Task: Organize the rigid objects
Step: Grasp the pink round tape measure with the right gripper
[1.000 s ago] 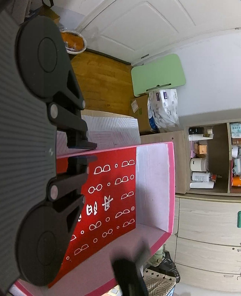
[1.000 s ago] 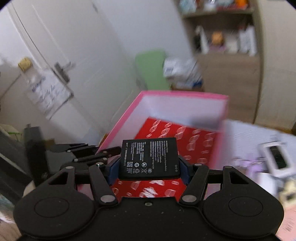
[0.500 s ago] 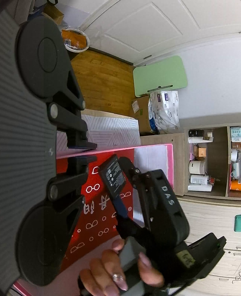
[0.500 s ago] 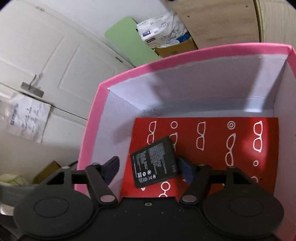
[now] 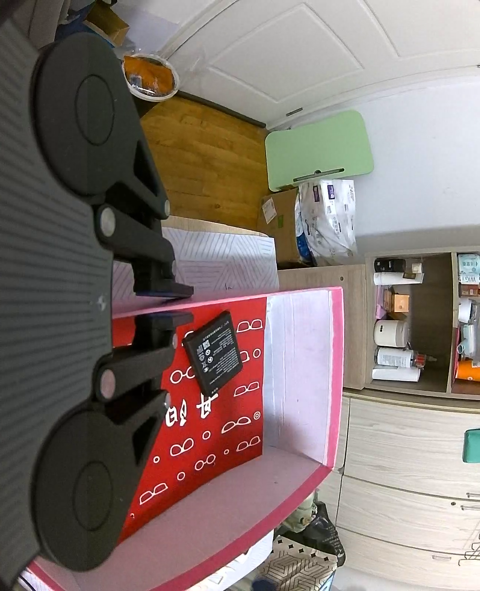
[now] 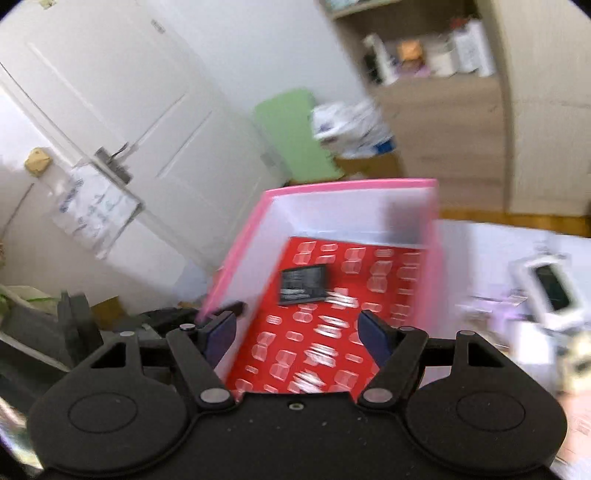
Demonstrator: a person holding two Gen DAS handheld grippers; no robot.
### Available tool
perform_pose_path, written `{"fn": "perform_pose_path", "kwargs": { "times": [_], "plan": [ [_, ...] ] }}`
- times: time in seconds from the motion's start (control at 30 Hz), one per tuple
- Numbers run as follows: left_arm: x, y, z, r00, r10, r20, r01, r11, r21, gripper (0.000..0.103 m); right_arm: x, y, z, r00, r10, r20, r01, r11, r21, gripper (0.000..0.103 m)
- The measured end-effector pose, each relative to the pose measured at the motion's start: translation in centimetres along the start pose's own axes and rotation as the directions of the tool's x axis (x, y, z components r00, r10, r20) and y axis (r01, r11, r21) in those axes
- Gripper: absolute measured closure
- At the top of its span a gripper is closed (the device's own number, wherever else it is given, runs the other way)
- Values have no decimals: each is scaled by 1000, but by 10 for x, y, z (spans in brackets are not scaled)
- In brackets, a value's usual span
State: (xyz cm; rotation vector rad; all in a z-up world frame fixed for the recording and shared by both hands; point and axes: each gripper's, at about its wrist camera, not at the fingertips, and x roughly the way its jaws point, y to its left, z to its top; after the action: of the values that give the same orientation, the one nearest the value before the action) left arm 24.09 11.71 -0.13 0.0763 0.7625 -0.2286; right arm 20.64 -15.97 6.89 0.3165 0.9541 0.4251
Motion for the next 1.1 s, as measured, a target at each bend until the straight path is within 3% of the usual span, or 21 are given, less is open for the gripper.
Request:
{"fn": "perform_pose_path", "kwargs": {
  "times": [0.1, 0.2, 0.37, 0.47, 0.63, 0.77, 0.97, 1.1],
  "plan": [
    [0, 1, -1, 1000, -7, 3, 7, 1000, -9, 96, -20, -26, -19, 993, -120, 18, 120, 993, 2, 26],
    [0, 1, 0, 1000, -7, 3, 7, 1000, -8, 96, -27, -59, -40, 971, -238, 11, 238, 970, 50, 26],
    [1, 1, 0, 1000, -5, 3, 5, 1000, -5, 96, -33, -105, -71, 908, -418, 20, 414, 905, 97, 26],
    [2, 0, 0, 1000, -6, 4, 6, 1000, -8, 96, -34, -128, -78, 874, -485, 17, 480, 869, 122, 26],
    [2, 1, 0, 1000, -5, 3, 5, 1000, -6, 96, -22, -158, -84, 866, -500, -32, 500, 858, 117, 30],
    [2, 0, 0, 1000, -1, 3, 1, 1000, -1, 96, -17, -165, -85, 883, -469, -27, 470, 879, 77, 26],
    [2, 1, 1, 1000, -3, 3, 3, 1000, -4, 96, 1, -169, -85, 881, -463, -92, 456, 885, -88, 23],
    [2, 0, 0, 1000, 1, 3, -1, 1000, 2, 96, 7, -178, -81, 884, -460, -81, 458, 888, -43, 23]
  ]
}}
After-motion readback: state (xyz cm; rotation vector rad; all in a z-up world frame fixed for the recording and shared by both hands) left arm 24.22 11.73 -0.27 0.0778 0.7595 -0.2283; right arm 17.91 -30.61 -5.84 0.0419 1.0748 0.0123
